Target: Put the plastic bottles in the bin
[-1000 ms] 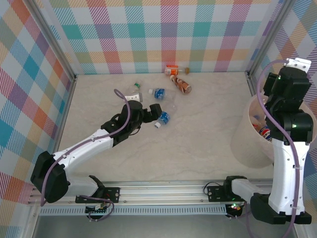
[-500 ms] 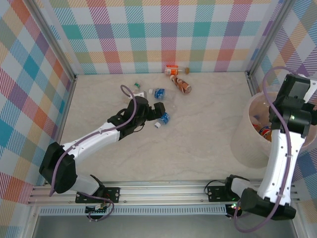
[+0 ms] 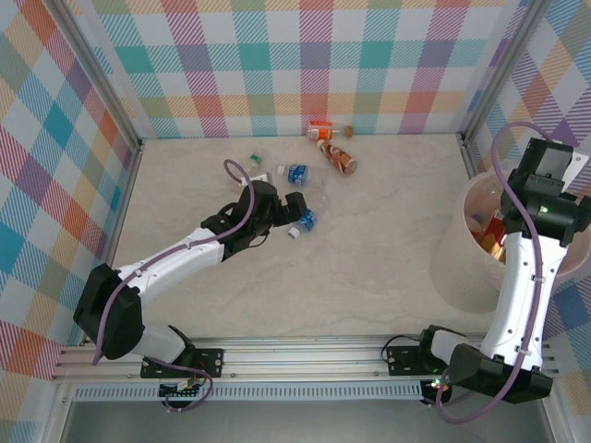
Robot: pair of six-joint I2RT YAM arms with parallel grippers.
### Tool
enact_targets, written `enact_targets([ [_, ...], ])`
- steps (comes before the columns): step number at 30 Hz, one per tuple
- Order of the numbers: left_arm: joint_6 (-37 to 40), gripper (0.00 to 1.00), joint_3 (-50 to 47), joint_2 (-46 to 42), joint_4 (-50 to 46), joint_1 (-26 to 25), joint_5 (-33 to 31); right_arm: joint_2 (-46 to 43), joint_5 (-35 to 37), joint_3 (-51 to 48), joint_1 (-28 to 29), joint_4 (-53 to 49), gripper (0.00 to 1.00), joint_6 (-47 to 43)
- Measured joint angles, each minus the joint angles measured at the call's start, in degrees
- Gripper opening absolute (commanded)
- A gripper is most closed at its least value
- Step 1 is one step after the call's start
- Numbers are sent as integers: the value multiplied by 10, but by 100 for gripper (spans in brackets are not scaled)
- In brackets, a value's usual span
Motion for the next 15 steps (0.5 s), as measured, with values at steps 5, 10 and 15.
enact_targets([
  [5, -16, 100, 0, 1, -19, 7, -15, 0, -63, 4, 0, -5, 100, 20],
  [10, -37, 100, -1, 9, -40, 18, -23, -4, -154, 5, 0, 0, 100, 48],
  [15, -48, 100, -1, 27, -57, 30, -21, -33, -259, -5, 1, 34, 100, 80],
])
